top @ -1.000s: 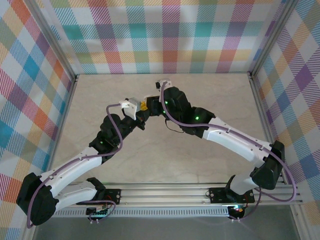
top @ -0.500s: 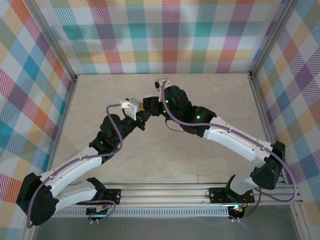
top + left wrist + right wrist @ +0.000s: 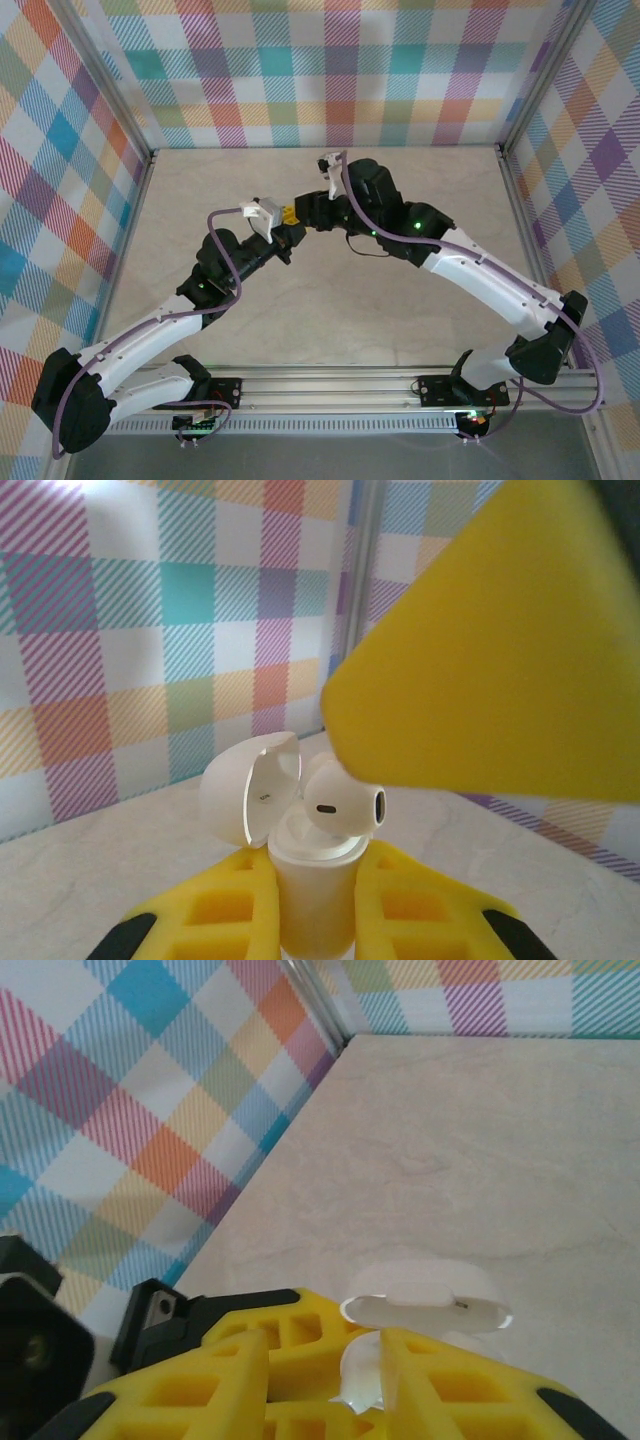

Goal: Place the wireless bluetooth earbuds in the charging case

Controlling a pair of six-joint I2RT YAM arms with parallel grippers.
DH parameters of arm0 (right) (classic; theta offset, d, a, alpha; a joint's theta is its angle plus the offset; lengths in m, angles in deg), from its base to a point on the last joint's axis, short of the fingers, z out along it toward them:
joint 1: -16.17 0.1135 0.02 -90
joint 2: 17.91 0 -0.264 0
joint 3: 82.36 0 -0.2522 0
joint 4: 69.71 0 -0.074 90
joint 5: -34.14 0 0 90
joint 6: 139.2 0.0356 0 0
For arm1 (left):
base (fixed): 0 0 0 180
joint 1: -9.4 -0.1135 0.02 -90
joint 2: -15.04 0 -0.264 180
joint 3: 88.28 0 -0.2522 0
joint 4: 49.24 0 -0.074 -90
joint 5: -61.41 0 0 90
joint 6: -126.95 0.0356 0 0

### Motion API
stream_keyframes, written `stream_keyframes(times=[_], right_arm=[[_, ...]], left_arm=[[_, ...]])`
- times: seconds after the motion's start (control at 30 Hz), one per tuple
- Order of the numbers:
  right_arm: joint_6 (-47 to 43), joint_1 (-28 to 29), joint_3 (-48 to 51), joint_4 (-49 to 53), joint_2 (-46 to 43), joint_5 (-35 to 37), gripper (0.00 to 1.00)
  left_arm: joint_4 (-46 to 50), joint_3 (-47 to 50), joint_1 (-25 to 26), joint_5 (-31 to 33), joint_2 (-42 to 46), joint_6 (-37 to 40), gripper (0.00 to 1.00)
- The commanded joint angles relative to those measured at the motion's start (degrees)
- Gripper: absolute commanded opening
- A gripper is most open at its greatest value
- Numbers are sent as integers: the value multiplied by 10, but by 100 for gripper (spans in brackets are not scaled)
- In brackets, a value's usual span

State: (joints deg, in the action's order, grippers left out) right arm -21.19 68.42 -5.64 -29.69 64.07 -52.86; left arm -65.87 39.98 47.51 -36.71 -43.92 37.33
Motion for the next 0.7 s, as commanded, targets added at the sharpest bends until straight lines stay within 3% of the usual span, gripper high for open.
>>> stream_keyframes(times=[0.0, 0.2, 0.47, 0.67], right_arm=[[-9, -7, -27, 21, -18, -116, 34], [-10, -37, -21, 30, -39, -191, 36], [-59, -70, -24, 93, -79, -146, 34], [-74, -99, -37, 135, -66, -162, 35]], left_arm=[[-24, 1, -7, -49, 13, -11, 0], [1, -5, -19, -93, 20, -12, 0], [35, -4, -29, -138, 36, 2, 0], [54, 0, -32, -196, 51, 22, 0]])
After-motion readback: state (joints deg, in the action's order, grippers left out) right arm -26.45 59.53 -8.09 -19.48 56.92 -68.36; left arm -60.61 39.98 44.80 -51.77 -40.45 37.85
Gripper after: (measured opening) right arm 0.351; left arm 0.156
